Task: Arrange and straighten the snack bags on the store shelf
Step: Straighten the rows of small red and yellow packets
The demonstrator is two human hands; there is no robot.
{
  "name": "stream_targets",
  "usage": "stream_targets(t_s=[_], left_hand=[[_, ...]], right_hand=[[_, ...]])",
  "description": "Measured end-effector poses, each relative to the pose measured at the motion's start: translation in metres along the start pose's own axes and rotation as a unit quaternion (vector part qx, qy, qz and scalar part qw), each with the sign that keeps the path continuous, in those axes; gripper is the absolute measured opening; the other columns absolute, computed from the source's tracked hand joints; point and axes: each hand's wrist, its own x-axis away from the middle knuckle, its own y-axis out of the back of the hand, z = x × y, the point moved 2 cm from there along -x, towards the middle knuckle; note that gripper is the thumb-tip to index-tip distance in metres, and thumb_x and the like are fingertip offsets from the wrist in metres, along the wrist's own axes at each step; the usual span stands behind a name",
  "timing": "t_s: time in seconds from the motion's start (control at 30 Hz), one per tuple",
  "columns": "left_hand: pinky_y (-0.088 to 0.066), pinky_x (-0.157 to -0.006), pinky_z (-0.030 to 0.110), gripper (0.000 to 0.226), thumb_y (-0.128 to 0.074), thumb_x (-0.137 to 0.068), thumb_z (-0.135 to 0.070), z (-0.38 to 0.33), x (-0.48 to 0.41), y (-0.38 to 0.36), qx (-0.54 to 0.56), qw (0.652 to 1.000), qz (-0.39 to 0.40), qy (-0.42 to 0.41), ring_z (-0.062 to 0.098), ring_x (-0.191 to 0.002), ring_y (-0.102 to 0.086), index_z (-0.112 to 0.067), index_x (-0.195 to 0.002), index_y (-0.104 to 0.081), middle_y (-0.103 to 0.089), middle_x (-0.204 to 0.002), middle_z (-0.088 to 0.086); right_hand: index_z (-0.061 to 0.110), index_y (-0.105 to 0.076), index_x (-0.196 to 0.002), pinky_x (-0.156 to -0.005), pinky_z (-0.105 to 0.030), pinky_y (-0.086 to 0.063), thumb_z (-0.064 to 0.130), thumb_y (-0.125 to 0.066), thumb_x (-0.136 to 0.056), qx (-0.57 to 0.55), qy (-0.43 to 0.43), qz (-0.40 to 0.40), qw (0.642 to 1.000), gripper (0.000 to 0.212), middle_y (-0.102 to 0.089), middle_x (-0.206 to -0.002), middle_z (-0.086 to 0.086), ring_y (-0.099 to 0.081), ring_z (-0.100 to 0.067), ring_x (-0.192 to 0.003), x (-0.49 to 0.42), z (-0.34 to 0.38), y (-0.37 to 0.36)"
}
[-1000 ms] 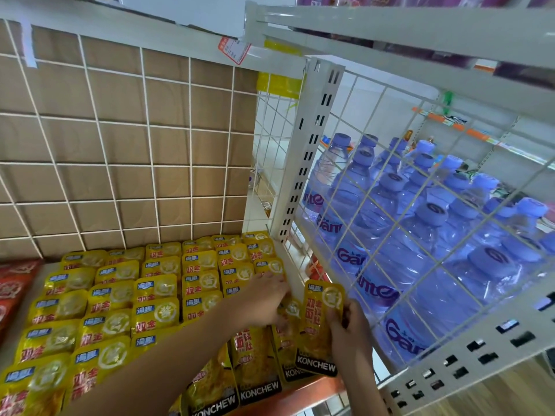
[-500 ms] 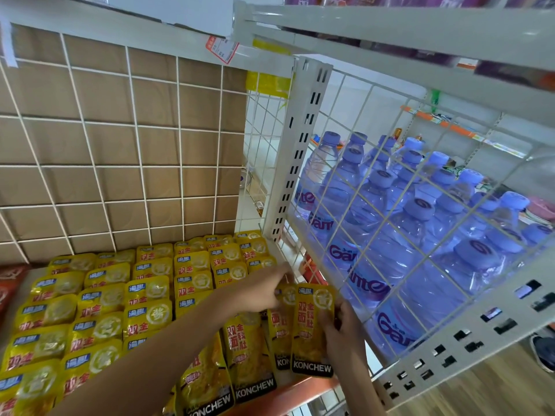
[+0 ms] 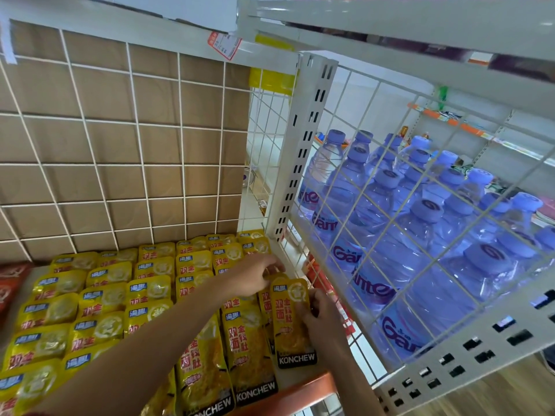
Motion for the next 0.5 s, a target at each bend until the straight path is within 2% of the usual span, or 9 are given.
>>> stream_targets(t_s=[0.13,0.23,0.33,0.5], left_hand=[[-0.049,-0.090,0.037,0.030,-0.064,-0.085,-0.011,0.003,-0.001,0.002,0.010,1.000,-0.010,0.016,0.017,-0.103,-0.057,-0.020,-0.113,-0.059,-0.060,-0.113,0.002],[-0.049,-0.089,0.037,0.029,-0.065,-0.085,-0.011,0.005,-0.003,0.003,0.010,1.000,-0.014,0.017,0.018,-0.103,-0.058,-0.019,-0.112,-0.060,-0.060,-0.111,0.003],[-0.048,-0.086,0.030,0.028,-0.063,-0.086,-0.014,0.002,-0.002,0.002,0.007,1.000,-0.018,0.014,0.017,-0.102,-0.057,-0.018,-0.114,-0.060,-0.059,-0.112,0.002],[-0.046,-0.087,0.028,0.029,-0.062,-0.087,-0.016,-0.001,0.002,0.003,-0.007,1.000,-0.028,-0.003,0.015,-0.102,-0.055,-0.014,-0.116,-0.060,-0.060,-0.115,0.003]], right_hand=[[0.023,-0.057,-0.091,-0.076,-0.037,-0.054,0.018,-0.059,-0.089,0.046,0.010,0.039,0.998,0.006,-0.068,-0.089,0.003,-0.065,-0.009,-0.082,-0.002,-0.008,-0.002],[0.028,-0.059,-0.091,-0.078,-0.035,-0.054,0.022,-0.060,-0.087,0.082,0.028,0.059,0.994,0.007,-0.069,-0.089,0.005,-0.065,-0.006,-0.082,-0.002,-0.011,-0.003],[0.029,-0.058,-0.096,-0.073,-0.025,-0.051,0.023,-0.061,-0.087,0.119,0.045,0.063,0.990,0.011,-0.067,-0.086,0.008,-0.063,-0.002,-0.079,-0.001,-0.011,-0.003],[0.026,-0.058,-0.105,-0.063,-0.016,-0.046,0.029,-0.060,-0.087,0.138,0.047,0.050,0.988,0.018,-0.065,-0.083,0.010,-0.061,0.000,-0.075,0.001,-0.013,-0.005]])
